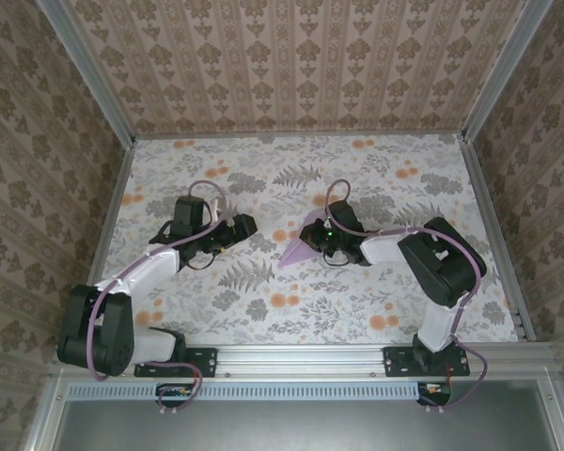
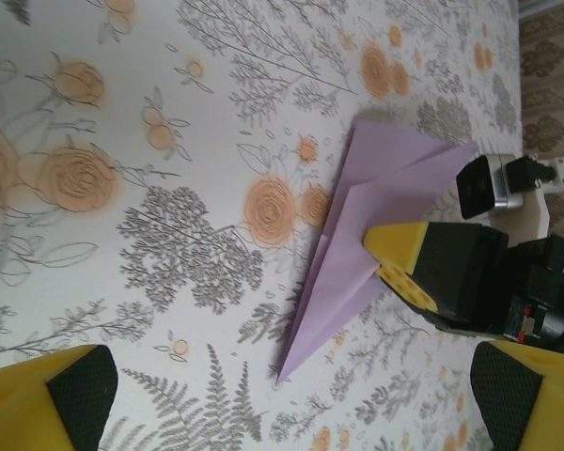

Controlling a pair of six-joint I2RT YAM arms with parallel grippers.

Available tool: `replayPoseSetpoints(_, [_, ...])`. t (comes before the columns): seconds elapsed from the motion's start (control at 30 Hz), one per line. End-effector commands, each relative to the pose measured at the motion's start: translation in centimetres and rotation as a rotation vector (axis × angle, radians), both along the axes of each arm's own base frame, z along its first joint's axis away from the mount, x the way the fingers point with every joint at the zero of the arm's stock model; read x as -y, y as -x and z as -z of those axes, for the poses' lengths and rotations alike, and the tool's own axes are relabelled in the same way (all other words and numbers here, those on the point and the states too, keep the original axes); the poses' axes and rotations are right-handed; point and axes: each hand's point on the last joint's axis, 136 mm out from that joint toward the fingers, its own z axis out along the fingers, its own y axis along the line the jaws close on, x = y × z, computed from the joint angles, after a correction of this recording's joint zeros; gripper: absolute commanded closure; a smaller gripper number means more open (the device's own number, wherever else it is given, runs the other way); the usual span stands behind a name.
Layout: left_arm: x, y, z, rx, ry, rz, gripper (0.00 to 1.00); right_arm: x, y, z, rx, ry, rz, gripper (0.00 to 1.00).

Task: Fold a paper plane with a square sheet of paper (pick it up from the middle)
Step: Turn over the paper at the center of the table.

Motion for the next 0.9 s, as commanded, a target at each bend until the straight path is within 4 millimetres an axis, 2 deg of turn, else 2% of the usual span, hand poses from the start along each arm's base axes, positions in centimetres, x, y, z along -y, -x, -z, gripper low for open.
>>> replayPoseSetpoints(0.0, [2.2, 0.7, -3.1, -0.014, 0.164, 0.111, 0.00, -1.1, -0.8, -6.3, 0.184, -0.111, -0.081, 0.92])
replayPoseSetpoints(0.07, [2.9, 1.2, -4.7, -0.018, 0.230, 0.139, 0.00, -1.6, -0.7, -8.7, 0.219, -0.186, -0.133, 0.92])
replayPoseSetpoints(0.13, [2.9, 1.4, -5.4, -0.009, 0.232, 0.149, 0.00, -2.2, -0.6, -10.4, 0.230, -0.246, -0.181, 0.92])
replayPoseSetpoints(0.23, [3.4, 1.6, -5.9, -0.015, 0.262, 0.183, 0.00, -3.5, -0.3, -12.8, 0.250, -0.333, -0.253, 0.92])
replayPoseSetpoints(0.37, [5.1, 1.4, -6.1, -0.040, 0.341, 0.237, 0.00, -4.7, -0.2, -15.0, 0.254, -0.435, -0.307, 0.92])
replayPoseSetpoints(0.5, [6.6, 1.1, -6.3, -0.042, 0.374, 0.272, 0.00, -5.4, -0.1, -15.9, 0.250, -0.496, -0.334, 0.91])
replayPoseSetpoints(0.63, [6.9, 0.4, -7.2, -0.013, 0.407, 0.273, 0.05, -5.8, 0.1, -15.3, 0.225, -0.501, -0.354, 0.91])
replayPoseSetpoints(0.8, [7.1, 0.0, -8.1, 0.018, 0.429, 0.283, 0.18, -6.0, 0.3, -14.4, 0.194, -0.501, -0.369, 0.91])
replayPoseSetpoints(0.87, [7.3, -0.1, -8.1, 0.018, 0.442, 0.287, 0.28, -6.1, 0.3, -14.2, 0.184, -0.504, -0.375, 0.91])
